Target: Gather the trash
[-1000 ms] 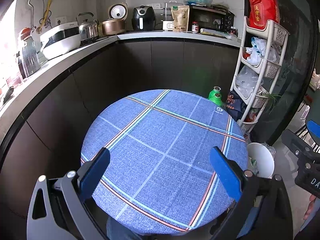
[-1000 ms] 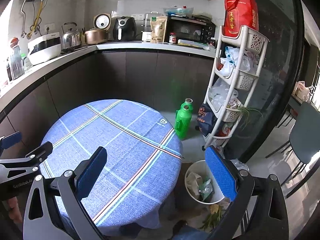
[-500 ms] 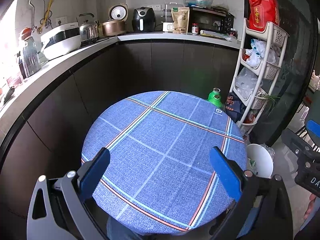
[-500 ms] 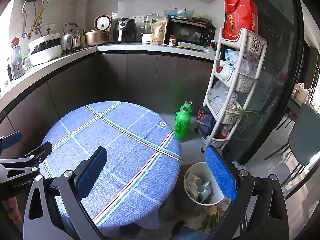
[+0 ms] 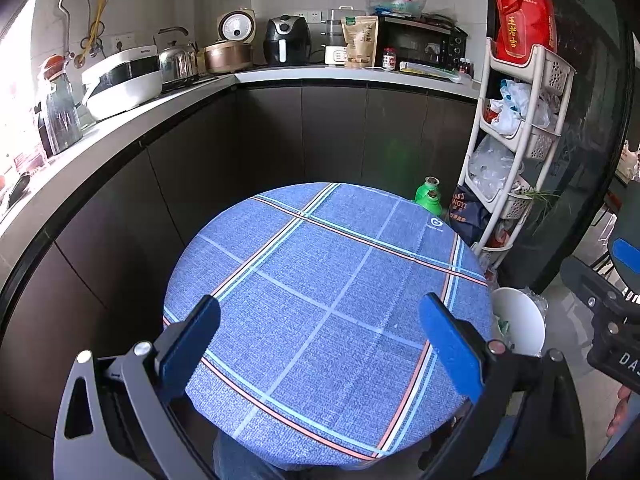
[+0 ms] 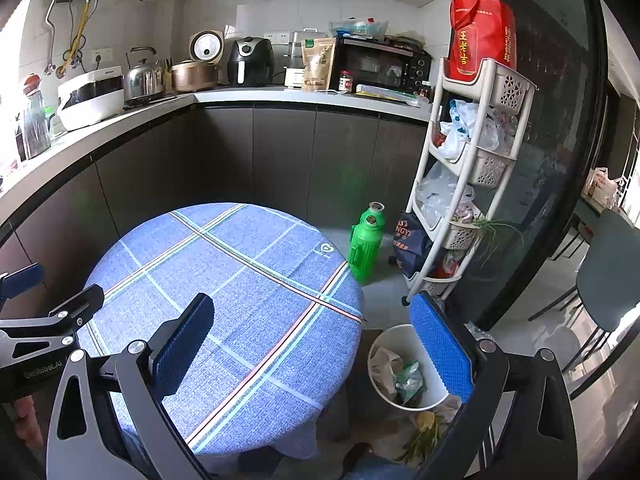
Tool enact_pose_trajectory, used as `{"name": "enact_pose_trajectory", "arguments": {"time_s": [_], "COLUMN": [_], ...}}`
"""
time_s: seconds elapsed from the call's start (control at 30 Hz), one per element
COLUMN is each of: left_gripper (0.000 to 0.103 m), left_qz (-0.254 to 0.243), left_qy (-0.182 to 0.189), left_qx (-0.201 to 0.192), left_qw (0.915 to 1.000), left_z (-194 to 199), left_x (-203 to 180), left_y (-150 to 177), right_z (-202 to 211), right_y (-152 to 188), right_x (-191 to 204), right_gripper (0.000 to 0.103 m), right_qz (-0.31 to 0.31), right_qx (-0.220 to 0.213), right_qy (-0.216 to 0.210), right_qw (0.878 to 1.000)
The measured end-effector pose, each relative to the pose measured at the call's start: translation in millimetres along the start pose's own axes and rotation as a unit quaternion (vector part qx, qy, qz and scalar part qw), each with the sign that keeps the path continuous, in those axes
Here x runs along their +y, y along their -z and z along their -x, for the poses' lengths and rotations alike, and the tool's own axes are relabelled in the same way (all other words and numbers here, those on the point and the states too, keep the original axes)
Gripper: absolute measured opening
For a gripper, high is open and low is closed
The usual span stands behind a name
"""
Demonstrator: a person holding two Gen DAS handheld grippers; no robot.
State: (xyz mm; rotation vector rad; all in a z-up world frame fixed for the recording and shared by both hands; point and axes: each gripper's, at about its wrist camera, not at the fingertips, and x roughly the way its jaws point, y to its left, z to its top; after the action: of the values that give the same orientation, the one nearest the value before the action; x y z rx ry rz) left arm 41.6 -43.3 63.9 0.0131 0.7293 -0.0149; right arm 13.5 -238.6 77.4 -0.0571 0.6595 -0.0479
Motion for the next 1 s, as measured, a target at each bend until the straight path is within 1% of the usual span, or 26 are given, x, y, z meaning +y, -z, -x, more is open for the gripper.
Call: {"name": "enact_pose_trajectory", "arguments": {"time_s": [1.0], "left_gripper": [0.099], "left_qz": [0.001], "left_qy": [-0.001], "left_qx": [0.000], "left_qw": [1.0000], "left_z": [2.4], "left_x": [0.8], "left_y": [0.9], "right_z": [-0.3], "right_y": [1.5], "right_x": [1.5], "right_gripper": [0.095], "right_qz": [0.000], "right_qx": [-0.001], "right_qy": [0.000], "right_qw": [1.000]}}
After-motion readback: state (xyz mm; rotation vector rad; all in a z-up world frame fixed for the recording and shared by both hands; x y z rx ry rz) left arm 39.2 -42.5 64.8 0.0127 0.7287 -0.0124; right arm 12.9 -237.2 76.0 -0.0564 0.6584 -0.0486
